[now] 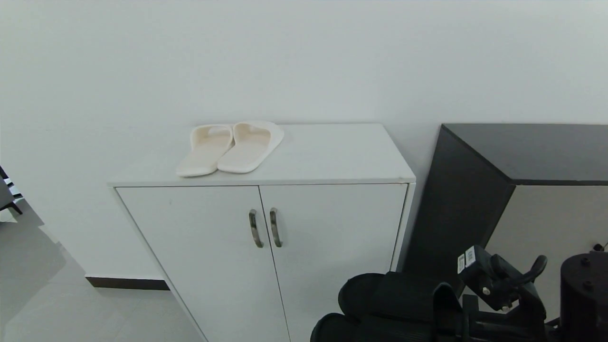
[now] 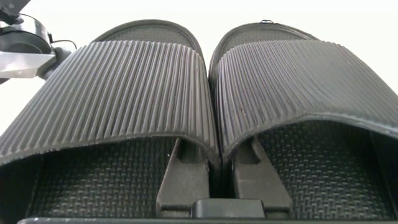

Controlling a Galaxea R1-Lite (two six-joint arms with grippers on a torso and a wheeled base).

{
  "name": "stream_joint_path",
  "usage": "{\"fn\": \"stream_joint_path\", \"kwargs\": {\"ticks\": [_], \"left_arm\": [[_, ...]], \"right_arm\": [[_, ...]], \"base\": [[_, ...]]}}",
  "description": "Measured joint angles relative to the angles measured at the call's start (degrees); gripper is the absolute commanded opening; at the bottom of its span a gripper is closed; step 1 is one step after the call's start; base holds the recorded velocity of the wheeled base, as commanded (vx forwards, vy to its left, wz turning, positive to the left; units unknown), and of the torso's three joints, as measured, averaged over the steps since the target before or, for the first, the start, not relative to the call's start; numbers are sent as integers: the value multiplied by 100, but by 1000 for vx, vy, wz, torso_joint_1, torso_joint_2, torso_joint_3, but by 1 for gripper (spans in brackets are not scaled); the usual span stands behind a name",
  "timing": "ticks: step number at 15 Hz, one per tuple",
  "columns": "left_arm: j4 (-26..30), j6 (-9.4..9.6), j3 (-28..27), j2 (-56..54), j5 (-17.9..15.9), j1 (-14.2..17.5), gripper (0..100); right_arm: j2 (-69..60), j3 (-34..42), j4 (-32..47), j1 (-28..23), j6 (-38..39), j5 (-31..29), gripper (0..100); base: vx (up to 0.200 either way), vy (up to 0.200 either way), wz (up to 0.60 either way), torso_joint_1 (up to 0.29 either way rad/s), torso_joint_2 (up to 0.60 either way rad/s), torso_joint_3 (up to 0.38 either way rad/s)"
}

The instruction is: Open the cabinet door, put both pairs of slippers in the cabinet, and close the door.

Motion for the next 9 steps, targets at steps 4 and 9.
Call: {"fn": "stream_joint_path", "kwargs": {"ticks": [4, 9], "left_arm": [[-35, -46, -33, 40, -2, 0, 100], [-62, -508, -1353, 945, -744, -101, 100]], "right_arm": [[-9, 0, 0, 41, -28, 2, 0], [-46, 66, -71, 52, -28, 2, 0]], "base": [[0, 0, 0, -200, 491, 288], [0, 0, 0, -181, 473, 286]]}}
